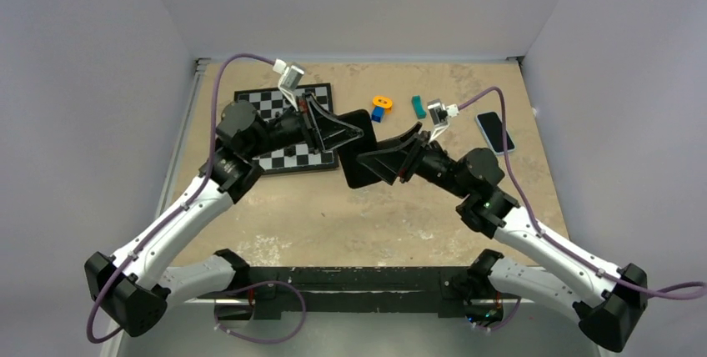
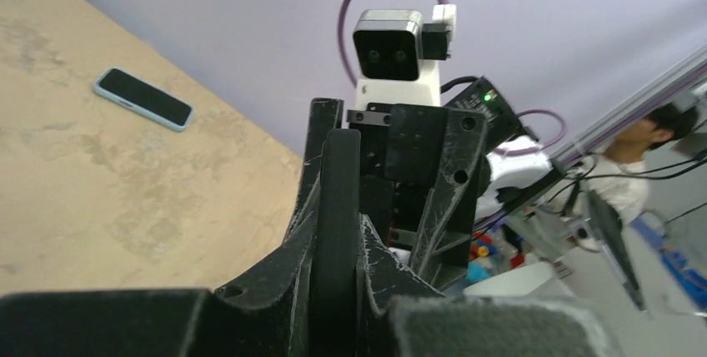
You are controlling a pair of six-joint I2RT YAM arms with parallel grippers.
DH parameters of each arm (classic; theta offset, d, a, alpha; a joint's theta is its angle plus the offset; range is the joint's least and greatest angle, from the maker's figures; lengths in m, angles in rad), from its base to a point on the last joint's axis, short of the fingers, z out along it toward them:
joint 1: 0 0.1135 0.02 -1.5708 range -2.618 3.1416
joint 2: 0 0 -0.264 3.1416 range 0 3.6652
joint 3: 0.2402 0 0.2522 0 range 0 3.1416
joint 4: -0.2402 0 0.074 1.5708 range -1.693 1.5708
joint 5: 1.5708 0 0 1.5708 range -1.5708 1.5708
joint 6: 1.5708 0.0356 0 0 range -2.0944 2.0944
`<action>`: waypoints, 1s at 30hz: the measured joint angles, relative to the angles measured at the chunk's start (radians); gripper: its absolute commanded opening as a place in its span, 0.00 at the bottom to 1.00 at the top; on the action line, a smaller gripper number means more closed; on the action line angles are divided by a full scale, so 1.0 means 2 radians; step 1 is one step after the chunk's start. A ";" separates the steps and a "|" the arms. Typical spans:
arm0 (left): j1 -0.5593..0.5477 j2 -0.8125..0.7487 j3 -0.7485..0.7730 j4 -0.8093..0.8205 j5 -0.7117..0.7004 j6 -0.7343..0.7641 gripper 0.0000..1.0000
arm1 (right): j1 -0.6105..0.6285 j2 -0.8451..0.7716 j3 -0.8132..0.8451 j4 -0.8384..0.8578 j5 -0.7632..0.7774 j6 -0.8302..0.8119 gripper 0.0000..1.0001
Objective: Take the phone out of the phone case
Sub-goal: Adjust the phone, then remove the phone case from the phone.
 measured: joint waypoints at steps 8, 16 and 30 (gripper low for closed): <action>0.040 0.017 0.145 -0.229 0.025 0.194 0.00 | 0.002 -0.022 0.075 -0.204 -0.008 -0.098 0.76; 0.059 0.019 0.093 -0.263 0.024 0.246 0.00 | -0.017 0.017 0.095 -0.301 -0.028 -0.143 0.70; 0.083 0.028 0.041 -0.186 0.065 0.160 0.00 | -0.077 0.045 0.020 -0.181 -0.227 -0.154 0.58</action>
